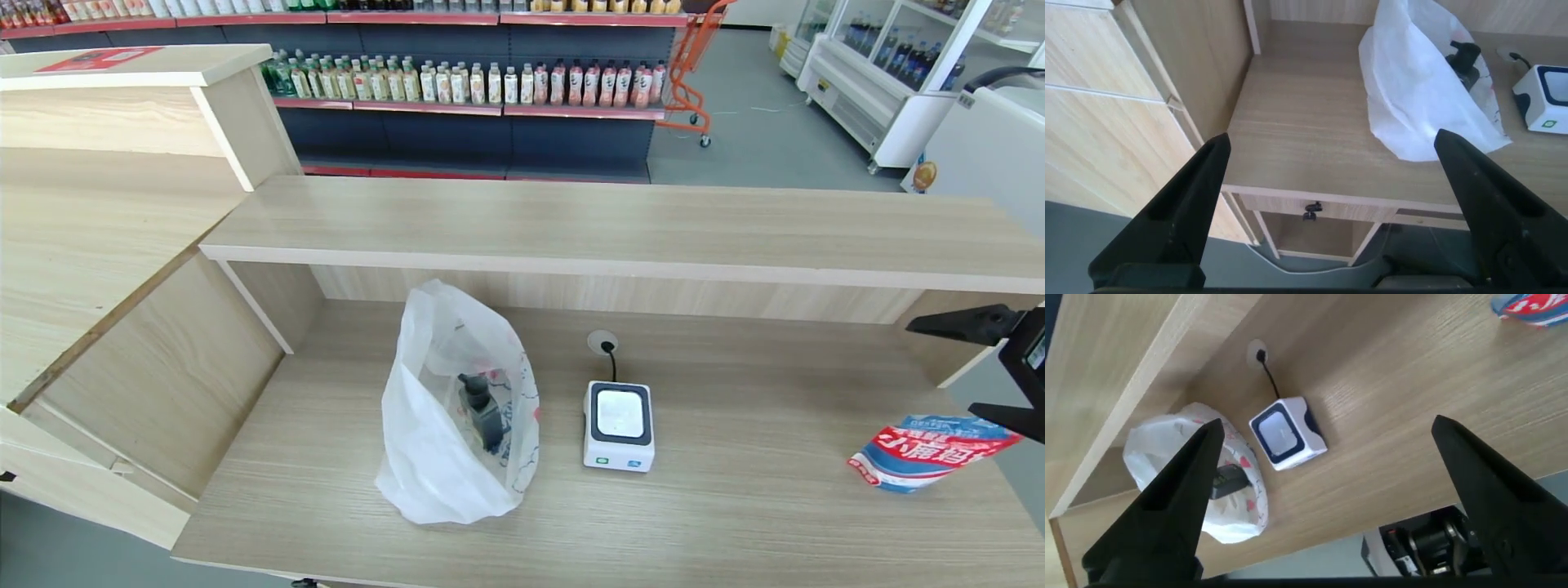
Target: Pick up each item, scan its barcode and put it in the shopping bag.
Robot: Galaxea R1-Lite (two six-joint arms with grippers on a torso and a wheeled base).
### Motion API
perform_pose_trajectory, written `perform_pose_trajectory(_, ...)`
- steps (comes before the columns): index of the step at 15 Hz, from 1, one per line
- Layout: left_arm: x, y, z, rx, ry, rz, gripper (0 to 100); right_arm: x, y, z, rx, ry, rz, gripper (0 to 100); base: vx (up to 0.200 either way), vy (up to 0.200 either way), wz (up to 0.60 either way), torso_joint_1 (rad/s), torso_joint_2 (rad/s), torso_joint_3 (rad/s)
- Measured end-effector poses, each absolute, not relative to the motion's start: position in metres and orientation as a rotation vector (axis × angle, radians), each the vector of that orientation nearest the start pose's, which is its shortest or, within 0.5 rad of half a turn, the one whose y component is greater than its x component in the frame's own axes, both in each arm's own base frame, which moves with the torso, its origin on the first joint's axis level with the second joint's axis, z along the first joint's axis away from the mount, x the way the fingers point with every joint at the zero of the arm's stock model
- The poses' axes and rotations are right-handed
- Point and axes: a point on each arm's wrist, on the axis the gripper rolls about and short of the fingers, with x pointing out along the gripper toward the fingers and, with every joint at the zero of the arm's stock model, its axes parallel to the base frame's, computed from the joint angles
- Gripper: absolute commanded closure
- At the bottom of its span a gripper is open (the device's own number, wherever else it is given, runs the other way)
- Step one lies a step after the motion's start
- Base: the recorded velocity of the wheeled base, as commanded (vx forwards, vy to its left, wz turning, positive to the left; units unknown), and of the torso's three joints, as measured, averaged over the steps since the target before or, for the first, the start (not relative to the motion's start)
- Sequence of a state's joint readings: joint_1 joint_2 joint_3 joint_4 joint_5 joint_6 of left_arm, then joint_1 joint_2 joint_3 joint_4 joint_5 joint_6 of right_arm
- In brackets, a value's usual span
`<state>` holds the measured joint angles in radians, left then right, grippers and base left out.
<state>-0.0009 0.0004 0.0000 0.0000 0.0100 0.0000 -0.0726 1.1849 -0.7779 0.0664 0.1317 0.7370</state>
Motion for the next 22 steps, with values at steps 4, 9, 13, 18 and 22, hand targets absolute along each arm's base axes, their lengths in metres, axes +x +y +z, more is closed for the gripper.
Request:
perform_pose_trajectory(4,-0.023,0.000,0.075,-0.002,0.000,0.009,0,0.165,-0.013,0.230,0.819,0.478,-0.161,0,0.000,-0.200,0.00,0.002,0.00,0.001)
perform_pose_trajectory(9,-0.023,0.000,0.075,0.004,0.001,0.009,0,0.156,-0.016,0.227,0.863,0.505,-0.206,0,0.000,-0.120,0.00,0.002,0.00,0.000)
perform_pose_trajectory(13,-0.023,0.000,0.075,0.000,0.000,0.006,0,0.148,-0.015,0.228,0.863,0.499,-0.201,0,-0.050,0.000,0.00,-0.001,0.00,0.001)
perform_pose_trajectory(18,-0.023,0.000,0.075,0.000,0.000,0.008,0,0.143,-0.016,0.229,0.891,0.494,-0.221,0,-0.120,0.000,0.00,0.007,0.00,0.000)
perform_pose_trajectory(22,-0.023,0.000,0.075,0.000,0.000,0.007,0,0.143,-0.018,0.228,0.923,0.488,-0.244,0,0.000,-0.150,0.00,0.003,0.00,0.005)
